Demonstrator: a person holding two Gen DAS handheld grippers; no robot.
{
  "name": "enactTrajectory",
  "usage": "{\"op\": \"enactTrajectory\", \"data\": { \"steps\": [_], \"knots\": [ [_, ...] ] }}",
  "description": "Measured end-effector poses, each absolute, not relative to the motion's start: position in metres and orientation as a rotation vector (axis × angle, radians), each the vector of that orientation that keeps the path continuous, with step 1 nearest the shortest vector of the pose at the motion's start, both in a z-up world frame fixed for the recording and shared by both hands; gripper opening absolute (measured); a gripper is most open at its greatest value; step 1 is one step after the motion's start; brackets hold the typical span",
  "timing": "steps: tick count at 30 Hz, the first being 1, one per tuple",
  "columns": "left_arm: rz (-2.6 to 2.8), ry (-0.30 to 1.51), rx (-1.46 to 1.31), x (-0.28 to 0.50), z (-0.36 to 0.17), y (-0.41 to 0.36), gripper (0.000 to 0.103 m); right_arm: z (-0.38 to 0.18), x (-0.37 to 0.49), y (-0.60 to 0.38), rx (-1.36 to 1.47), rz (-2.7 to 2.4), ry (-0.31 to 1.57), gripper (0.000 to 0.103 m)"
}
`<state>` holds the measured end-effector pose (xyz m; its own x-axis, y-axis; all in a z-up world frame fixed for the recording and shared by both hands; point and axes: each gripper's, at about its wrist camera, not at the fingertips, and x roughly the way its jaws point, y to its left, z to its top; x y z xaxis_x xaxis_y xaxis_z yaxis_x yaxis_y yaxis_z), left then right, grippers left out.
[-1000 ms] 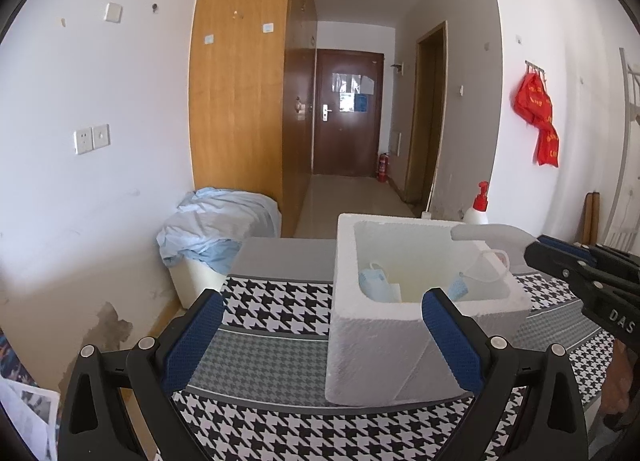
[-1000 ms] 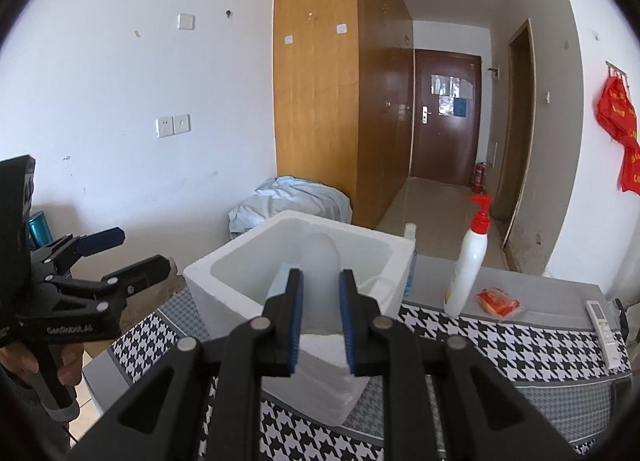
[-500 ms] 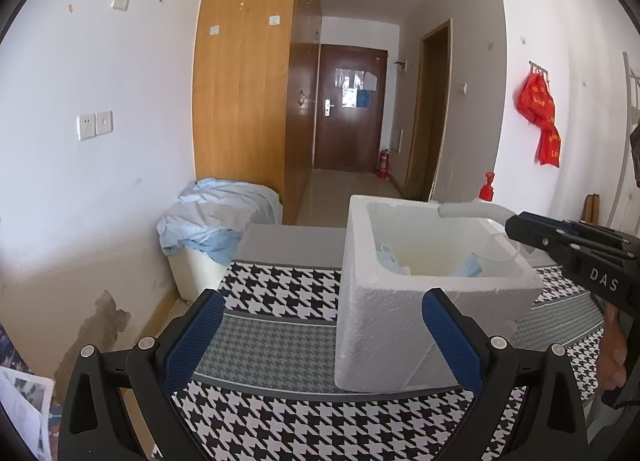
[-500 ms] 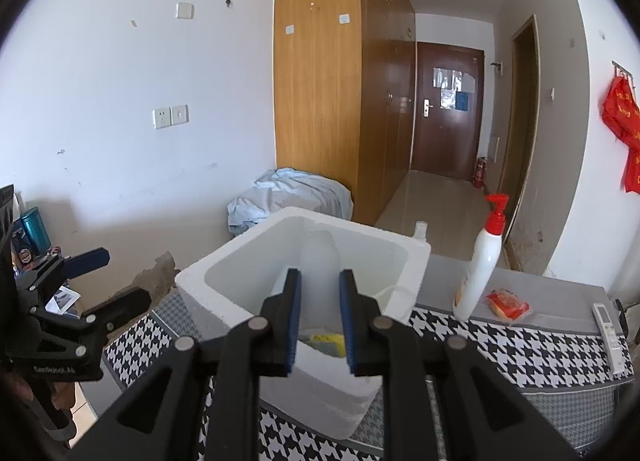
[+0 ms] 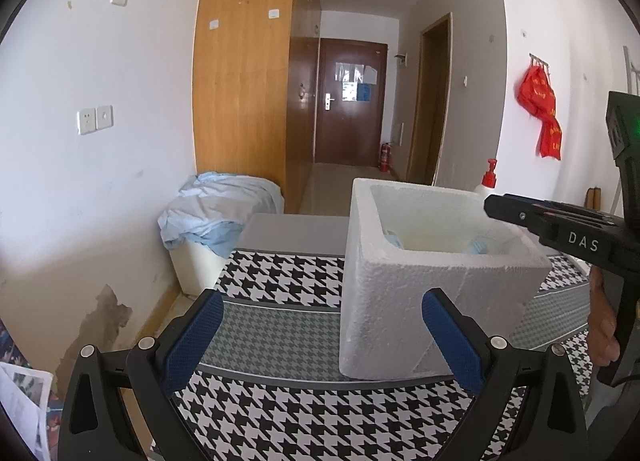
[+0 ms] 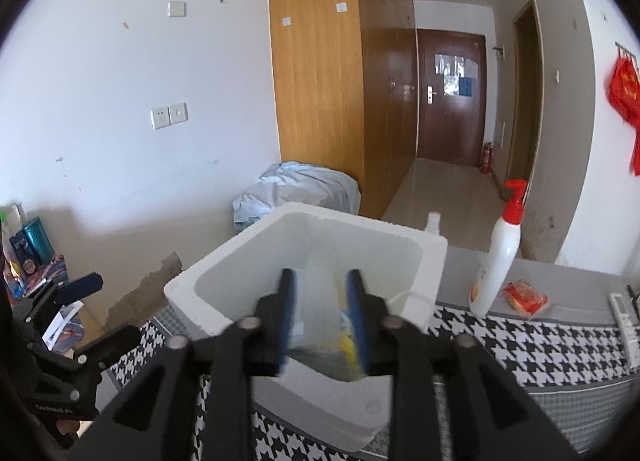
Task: Organize soft objects
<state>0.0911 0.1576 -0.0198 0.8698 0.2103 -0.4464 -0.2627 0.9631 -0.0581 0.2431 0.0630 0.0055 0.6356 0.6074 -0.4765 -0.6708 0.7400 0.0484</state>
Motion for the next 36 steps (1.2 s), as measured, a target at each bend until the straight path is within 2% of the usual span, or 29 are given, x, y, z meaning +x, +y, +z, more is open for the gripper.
{"op": "enactTrajectory", "data": {
  "steps": [2, 12, 15, 19, 27, 36],
  "knots": [
    [0.247, 0.452, -0.121, 0.092, -0.019, 0.158, 0.1, 0.005, 0.242, 0.062, -0.134, 0.74, 0.491, 0.063],
    [0.245, 0.449, -0.124, 0.09, -0.017, 0.157, 0.1, 0.007, 0.228, 0.062, -0.158, 0.756, 0.469, 0.064],
    [0.248, 0.449, -0.122, 0.088, -0.016, 0.155, 0.1, 0.006, 0.225, 0.061, -0.16, 0.764, 0.466, 0.071],
    [0.249, 0.446, -0.124, 0.086, -0.015, 0.153, 0.1, 0.003, 0.221, 0.057, -0.162, 0.775, 0.467, 0.073],
    [0.267, 0.418, -0.137, 0.079, -0.01, 0.151, 0.1, 0.0, 0.208, 0.048, -0.138, 0.783, 0.449, 0.095],
    [0.274, 0.388, -0.122, 0.069, -0.004, 0.136, 0.1, -0.006, 0.194, 0.037, -0.147, 0.775, 0.43, 0.096]
  ]
}}
